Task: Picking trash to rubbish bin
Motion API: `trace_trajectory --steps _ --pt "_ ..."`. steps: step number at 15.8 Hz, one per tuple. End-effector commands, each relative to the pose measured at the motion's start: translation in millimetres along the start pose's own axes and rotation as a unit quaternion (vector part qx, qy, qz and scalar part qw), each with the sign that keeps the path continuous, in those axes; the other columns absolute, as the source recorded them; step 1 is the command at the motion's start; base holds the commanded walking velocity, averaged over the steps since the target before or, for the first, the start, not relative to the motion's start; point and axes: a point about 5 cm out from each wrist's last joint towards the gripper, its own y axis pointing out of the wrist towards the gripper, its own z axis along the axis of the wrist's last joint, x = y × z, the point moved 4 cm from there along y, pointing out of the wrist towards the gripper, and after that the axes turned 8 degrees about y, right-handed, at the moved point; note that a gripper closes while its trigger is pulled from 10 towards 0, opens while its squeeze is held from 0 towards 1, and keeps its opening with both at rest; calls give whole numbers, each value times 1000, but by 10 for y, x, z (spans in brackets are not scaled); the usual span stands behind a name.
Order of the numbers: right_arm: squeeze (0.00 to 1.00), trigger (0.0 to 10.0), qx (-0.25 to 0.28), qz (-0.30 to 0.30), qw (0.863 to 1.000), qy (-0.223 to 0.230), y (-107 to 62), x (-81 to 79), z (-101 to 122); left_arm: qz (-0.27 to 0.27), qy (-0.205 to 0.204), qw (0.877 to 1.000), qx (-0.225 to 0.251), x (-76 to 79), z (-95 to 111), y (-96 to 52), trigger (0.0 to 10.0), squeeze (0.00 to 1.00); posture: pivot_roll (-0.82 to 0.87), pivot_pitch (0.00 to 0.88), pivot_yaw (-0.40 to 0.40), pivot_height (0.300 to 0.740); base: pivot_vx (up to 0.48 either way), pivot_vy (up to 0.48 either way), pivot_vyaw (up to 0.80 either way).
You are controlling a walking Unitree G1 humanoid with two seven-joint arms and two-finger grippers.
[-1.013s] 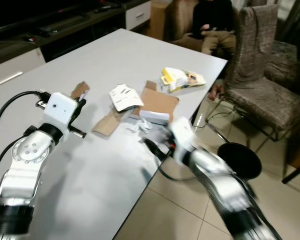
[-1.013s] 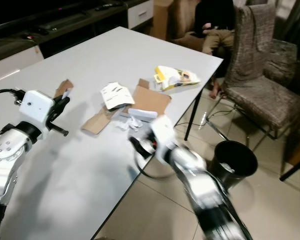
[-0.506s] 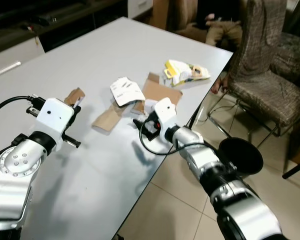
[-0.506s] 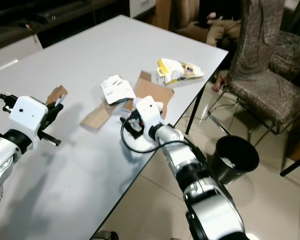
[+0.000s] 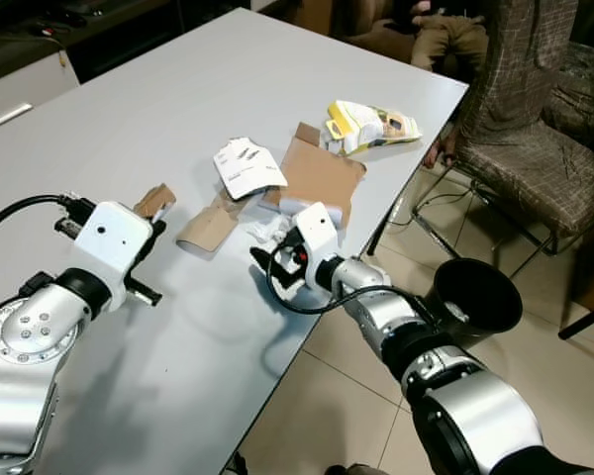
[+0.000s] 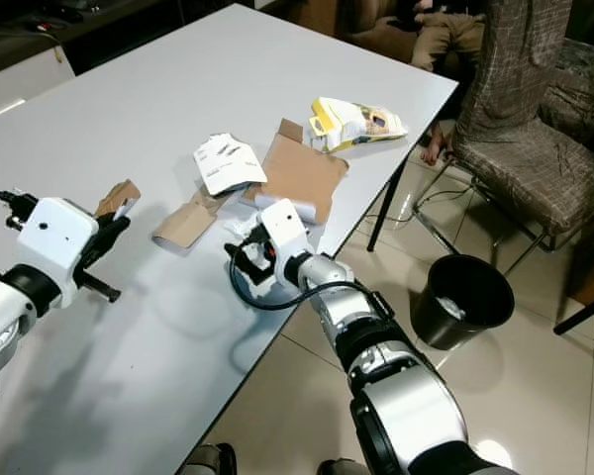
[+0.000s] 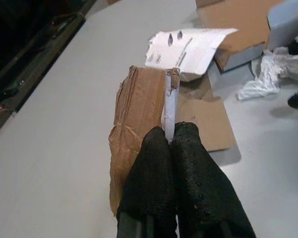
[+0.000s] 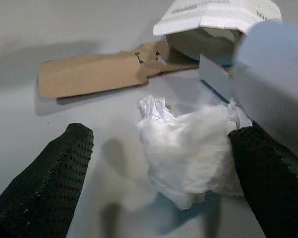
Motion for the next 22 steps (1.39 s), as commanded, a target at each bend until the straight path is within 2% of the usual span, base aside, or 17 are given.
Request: trace_trajectory --steps 1,2,3,4,5,11,22 --pt "0 10000 10 3 1000 3 2 13 41 -9 10 1000 1 29 38 -36 0 0 121 168 -44 740 0 0 0" --pt "0 10000 15 6 1000 2 4 8 59 -8 11 1000 -1 29 38 -47 0 0 127 166 -46 740 0 0 0" --pt "0 7608 21 9 1000 6 7 2 76 -8 11 1000 -2 29 38 -54 0 0 127 166 -46 740 0 0 0" --pt "0 1176 22 10 1000 8 8 0 78 -8 12 1000 -3 28 36 -57 0 0 130 166 -48 740 0 0 0" --pt "0 0 19 14 1000 11 10 -10 68 -8 12 1000 -6 25 28 -66 0 0 137 164 -51 740 0 0 0" --pt "0 0 13 18 1000 19 14 -25 36 -9 16 1000 -12 29 24 -109 0 0 159 153 -52 740 0 0 0" --pt "0 0 6 3 1000 20 -2 34 14 -17 19 1000 -11 76 29 -75 0 0 158 129 -47 740 0 0 0"
